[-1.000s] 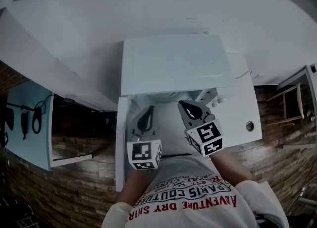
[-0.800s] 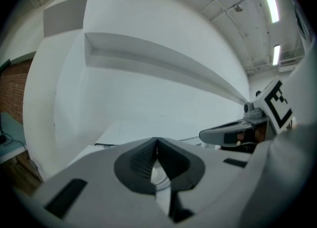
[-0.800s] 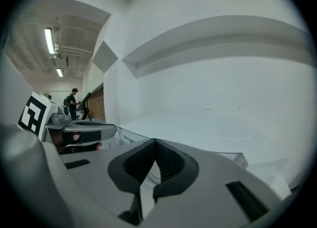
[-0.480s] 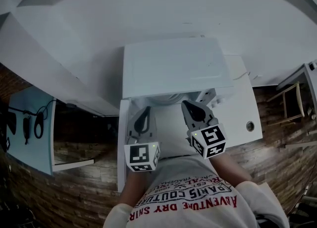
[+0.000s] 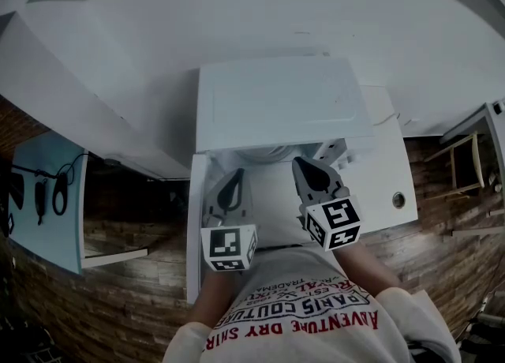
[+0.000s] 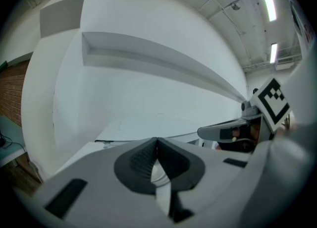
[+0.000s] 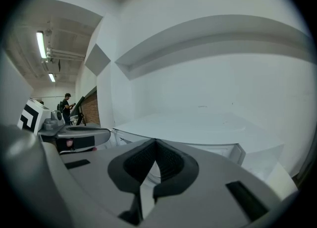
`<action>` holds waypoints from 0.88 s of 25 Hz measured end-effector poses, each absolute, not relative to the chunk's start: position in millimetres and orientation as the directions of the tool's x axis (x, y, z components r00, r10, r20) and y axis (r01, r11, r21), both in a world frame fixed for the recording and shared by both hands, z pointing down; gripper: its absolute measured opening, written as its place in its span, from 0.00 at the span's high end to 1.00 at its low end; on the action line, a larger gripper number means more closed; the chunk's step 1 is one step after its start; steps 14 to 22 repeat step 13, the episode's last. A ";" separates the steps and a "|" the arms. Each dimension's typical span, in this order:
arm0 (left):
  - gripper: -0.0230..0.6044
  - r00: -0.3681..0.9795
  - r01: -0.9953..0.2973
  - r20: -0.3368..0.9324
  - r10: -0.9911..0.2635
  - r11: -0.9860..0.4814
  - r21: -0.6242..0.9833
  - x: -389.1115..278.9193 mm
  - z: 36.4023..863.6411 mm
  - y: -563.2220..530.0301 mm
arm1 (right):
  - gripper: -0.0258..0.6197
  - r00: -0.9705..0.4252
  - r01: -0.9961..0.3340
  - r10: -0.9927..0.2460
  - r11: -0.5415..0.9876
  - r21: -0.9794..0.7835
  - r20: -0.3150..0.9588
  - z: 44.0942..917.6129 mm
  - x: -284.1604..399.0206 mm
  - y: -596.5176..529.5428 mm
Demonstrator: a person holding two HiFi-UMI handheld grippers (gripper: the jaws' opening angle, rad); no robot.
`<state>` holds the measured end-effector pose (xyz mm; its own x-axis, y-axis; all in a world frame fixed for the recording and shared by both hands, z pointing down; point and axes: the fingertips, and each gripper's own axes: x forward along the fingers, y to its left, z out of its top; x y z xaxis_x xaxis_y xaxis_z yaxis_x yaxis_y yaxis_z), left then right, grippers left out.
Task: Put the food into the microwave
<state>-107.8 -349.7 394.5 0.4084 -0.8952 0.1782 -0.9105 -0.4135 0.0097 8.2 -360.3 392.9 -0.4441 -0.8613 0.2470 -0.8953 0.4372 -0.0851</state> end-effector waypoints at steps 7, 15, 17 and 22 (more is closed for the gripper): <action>0.95 0.411 -0.909 0.173 -0.895 -0.416 0.003 -106.4 390.9 -352.6 | 0.94 -0.448 -0.893 -0.858 0.440 -0.091 0.253 393.7 9.2 -362.1; 0.95 0.411 -0.909 0.175 -0.895 -0.417 0.002 -105.0 393.6 -355.3 | 0.94 -0.440 -0.897 -0.857 0.430 -0.100 0.267 398.0 12.6 -365.6; 0.95 0.411 -0.909 0.175 -0.895 -0.417 0.002 -105.0 393.6 -355.3 | 0.94 -0.440 -0.897 -0.857 0.430 -0.100 0.267 398.0 12.6 -365.6; 0.95 0.411 -0.909 0.175 -0.895 -0.417 0.002 -105.0 393.6 -355.3 | 0.94 -0.440 -0.897 -0.857 0.430 -0.100 0.267 398.0 12.6 -365.6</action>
